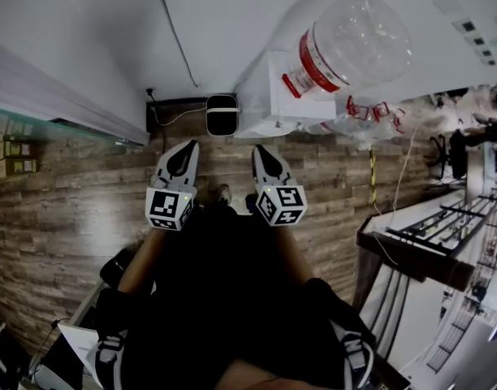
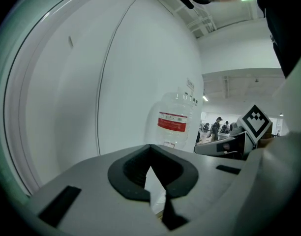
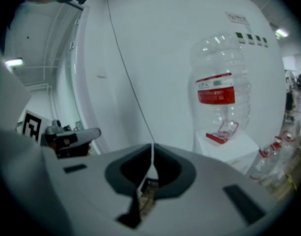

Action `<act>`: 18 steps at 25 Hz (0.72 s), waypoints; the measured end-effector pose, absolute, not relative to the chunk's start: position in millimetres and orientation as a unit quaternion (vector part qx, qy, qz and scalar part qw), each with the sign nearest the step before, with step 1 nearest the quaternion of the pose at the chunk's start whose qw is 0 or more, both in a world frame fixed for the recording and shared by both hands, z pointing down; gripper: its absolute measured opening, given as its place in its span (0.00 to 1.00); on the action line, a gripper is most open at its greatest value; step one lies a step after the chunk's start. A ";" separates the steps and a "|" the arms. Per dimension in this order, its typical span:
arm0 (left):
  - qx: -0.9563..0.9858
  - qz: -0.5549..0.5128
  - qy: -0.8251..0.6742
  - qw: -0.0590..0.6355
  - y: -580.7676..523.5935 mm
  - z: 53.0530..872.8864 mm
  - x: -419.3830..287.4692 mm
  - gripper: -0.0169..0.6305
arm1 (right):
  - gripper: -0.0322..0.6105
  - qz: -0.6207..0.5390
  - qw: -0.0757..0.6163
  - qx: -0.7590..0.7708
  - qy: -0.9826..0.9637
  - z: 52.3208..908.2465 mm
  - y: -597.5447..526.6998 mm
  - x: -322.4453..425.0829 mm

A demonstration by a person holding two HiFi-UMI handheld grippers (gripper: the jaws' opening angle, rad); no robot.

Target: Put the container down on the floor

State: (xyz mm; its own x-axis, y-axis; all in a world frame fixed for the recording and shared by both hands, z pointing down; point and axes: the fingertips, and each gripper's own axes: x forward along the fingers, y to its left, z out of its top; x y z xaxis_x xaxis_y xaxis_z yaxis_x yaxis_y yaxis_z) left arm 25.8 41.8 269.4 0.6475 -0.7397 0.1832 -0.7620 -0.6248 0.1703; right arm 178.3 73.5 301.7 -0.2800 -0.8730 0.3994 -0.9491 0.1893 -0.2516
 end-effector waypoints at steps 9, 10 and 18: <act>0.904 0.045 -0.408 0.115 44.9 270.8 31.9 0.07 | 0.10 0.233 0.062 0.601 -0.762 296.3 82.9 177.6; 0.905 0.045 -0.408 0.116 45.1 271.4 31.2 0.07 | 0.10 0.231 0.066 0.600 -0.763 297.4 83.3 176.9; 0.906 0.050 -0.402 0.119 41.7 272.2 28.1 0.07 | 0.10 0.227 0.069 0.598 -0.766 295.3 80.1 172.0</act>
